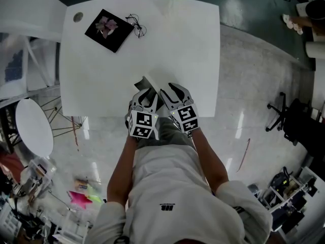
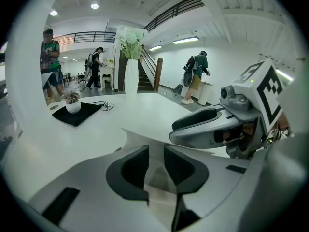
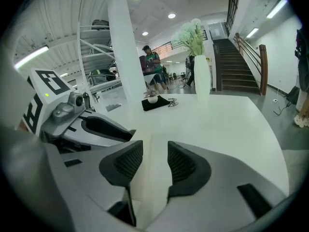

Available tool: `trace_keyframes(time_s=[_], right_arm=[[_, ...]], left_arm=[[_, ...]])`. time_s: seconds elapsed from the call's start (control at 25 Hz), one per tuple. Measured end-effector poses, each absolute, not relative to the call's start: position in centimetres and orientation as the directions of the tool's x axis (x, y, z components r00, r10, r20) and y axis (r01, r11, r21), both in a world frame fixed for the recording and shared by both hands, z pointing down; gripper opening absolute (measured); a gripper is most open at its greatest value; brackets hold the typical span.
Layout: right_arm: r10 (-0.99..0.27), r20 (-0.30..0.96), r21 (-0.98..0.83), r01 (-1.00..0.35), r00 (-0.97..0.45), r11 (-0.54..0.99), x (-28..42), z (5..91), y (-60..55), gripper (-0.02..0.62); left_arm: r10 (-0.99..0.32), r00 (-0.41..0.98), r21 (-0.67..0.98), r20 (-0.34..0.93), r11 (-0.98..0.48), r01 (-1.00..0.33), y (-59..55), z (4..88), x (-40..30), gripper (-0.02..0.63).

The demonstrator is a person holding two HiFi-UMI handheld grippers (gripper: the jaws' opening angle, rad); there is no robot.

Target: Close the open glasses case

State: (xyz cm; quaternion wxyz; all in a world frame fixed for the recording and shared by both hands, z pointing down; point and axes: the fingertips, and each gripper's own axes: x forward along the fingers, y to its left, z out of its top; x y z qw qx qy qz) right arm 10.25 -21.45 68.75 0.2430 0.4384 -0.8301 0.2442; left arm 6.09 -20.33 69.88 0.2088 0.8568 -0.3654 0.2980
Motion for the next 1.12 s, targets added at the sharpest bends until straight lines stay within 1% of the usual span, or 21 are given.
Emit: trace_keyframes(time_s=[1.12], right_arm=[[-0.553, 0.614, -0.209, -0.791, -0.563, 0.575, 7.5, 68.7, -20.1, 0.161]], left_arm=[[-0.532, 0.5, 0.129, 0.683, -0.585, -0.8, -19.0, 70.5, 3.1, 0.11]])
